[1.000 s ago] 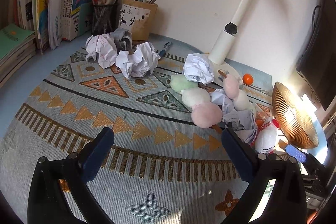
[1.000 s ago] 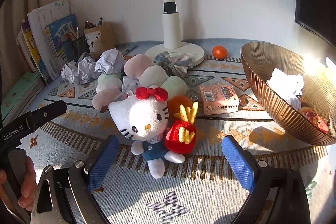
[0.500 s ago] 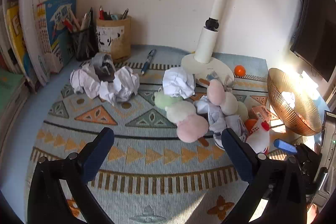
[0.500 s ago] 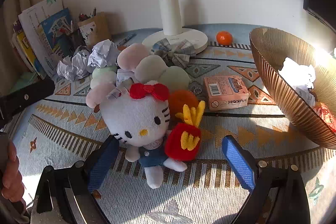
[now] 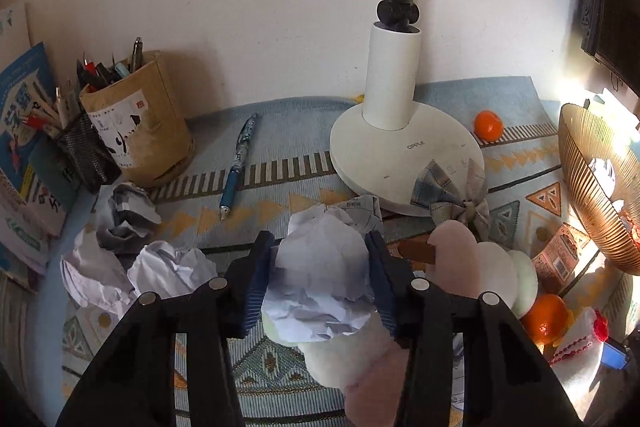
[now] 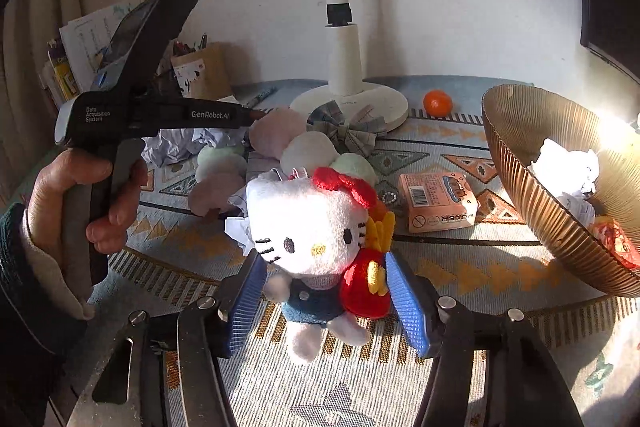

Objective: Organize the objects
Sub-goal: 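Move both tools back toward the Hello Kitty plush and paper, then grasp Hello Kitty plush with right tool while left tool grasps paper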

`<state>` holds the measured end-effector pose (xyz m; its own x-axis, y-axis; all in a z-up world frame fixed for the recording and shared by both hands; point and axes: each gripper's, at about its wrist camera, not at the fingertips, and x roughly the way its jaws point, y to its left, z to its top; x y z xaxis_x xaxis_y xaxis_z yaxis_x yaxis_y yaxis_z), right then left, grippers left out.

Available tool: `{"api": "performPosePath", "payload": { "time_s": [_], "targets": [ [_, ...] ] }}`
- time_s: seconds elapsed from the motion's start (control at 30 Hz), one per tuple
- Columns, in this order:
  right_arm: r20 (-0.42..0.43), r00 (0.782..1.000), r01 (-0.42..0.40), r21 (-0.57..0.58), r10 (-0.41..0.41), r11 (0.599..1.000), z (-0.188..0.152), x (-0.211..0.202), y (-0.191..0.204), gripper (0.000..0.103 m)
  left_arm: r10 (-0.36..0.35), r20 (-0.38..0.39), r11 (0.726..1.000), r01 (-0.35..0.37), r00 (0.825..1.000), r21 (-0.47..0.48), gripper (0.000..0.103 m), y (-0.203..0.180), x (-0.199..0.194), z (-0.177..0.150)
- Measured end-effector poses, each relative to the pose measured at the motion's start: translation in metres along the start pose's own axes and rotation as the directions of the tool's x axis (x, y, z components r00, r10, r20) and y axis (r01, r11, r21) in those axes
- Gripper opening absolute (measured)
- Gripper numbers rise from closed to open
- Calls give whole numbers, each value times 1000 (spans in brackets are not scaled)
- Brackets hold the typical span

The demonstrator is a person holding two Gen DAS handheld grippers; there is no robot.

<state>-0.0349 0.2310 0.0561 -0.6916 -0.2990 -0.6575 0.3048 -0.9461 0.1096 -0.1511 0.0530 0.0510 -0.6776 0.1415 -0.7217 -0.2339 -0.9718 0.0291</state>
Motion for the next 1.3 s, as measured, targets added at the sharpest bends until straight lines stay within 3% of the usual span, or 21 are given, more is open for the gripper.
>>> {"api": "performPosePath", "payload": {
  "time_s": [0.1,0.23,0.33,0.4,0.43,0.47,0.57,0.67,0.7,0.73,0.77,0.83,0.87,0.97,1.1,1.2,1.3],
  "targets": [
    [79,996,-48,48,44,998,0,-18,-12,54,22,46,1000,-21,999,-23,42,3,-20,-8],
    [159,983,-109,105,92,988,-2,-39,-27,54,-30,131,998,38,991,-55,42,5,-81,-36],
    [102,987,-138,115,127,984,-4,-36,-29,54,-60,180,994,76,982,-84,42,2,-120,-69],
    [34,981,-194,120,192,974,-8,-28,-27,70,-63,203,989,89,977,-120,42,6,-133,-88],
    [2,982,-187,127,189,974,-9,-23,-25,85,-58,212,987,88,976,-137,42,7,-134,-96],
    [-12,986,-163,125,166,979,-8,-21,-22,86,-46,214,985,79,976,-152,42,5,-133,-103],
    [-17,992,-122,85,124,989,-5,-11,-15,87,-54,193,982,87,980,-169,42,2,-123,-116],
    [-137,985,-99,43,104,994,0,18,-7,86,-87,193,979,120,977,-166,43,-4,-114,-126],
    [-168,981,-90,33,94,995,1,26,-4,86,-71,189,983,101,979,-156,43,-7,-113,-127],
    [-188,979,-78,25,81,997,1,32,-3,82,-61,201,985,92,978,-149,44,-8,-115,-127],
    [-192,979,-72,19,74,997,1,33,-2,67,-65,216,985,98,974,-144,44,-9,-118,-128],
    [-181,980,-76,23,79,997,-2,30,-4,47,-69,222,985,102,973,-142,45,-9,-119,-129],
    [-172,980,-91,38,96,995,-3,25,-6,46,-70,219,983,104,973,-148,45,-9,-118,-128],
    [-111,992,-50,72,58,996,-8,-5,-9,46,-88,207,974,128,974,-185,45,-1,-114,-129],
    [-194,979,66,33,-59,997,-13,-19,-6,47,-88,205,970,130,975,-206,45,2,-113,-130],
    [-269,963,33,81,-10,996,-19,-13,-15,54,-79,207,975,119,975,-189,45,-2,-114,-130],
    [-254,966,-10,121,40,993,-26,-16,-21,67,-78,204,974,118,976,-191,46,-2,-114,-130]
  ]
}}
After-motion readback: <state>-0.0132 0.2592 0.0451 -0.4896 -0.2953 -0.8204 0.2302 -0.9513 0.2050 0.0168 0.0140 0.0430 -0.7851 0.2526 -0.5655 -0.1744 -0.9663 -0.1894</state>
